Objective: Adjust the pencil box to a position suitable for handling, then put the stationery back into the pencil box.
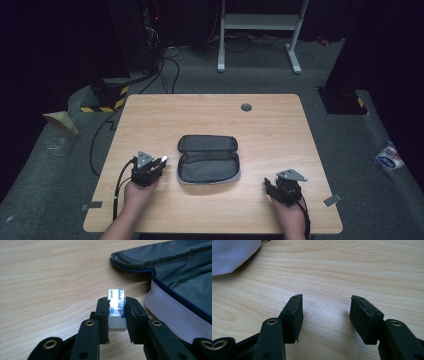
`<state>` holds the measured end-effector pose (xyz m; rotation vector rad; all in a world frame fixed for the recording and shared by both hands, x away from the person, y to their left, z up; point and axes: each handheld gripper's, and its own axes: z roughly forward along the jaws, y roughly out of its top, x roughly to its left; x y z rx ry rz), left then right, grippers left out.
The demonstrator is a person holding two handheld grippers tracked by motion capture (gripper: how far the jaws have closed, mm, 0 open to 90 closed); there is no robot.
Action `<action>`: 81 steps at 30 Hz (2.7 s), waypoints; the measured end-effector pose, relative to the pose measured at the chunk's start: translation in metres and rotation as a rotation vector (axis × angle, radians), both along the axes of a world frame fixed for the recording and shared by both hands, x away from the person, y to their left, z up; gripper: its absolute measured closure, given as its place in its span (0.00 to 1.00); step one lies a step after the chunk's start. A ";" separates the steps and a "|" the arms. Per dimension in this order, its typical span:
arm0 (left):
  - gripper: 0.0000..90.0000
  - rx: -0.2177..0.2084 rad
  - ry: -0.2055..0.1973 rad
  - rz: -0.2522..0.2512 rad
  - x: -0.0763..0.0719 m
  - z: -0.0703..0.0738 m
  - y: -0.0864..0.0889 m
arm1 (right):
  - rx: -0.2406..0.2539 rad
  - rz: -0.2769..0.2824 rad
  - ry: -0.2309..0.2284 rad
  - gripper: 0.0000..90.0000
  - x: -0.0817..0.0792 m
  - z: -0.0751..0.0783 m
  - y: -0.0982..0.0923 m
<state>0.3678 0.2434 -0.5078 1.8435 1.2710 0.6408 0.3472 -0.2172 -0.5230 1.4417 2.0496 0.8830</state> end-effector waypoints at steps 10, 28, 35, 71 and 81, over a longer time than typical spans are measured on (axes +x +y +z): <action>0.81 -0.015 -0.041 -0.029 -0.004 0.012 -0.006 | -0.001 0.001 -0.001 0.49 0.000 0.000 0.000; 0.81 -0.038 -0.069 -0.081 -0.007 0.029 -0.014 | -0.002 -0.009 -0.001 0.49 0.000 0.000 0.001; 0.81 -0.031 -0.071 -0.118 -0.008 0.032 -0.028 | 0.000 -0.007 -0.001 0.49 0.000 0.000 0.001; 0.81 0.015 -0.019 -0.269 -0.026 0.023 -0.076 | -0.001 -0.005 -0.002 0.49 -0.001 0.000 0.001; 0.81 0.029 0.002 -0.246 -0.030 0.017 -0.077 | -0.002 0.002 -0.002 0.49 -0.001 0.000 0.001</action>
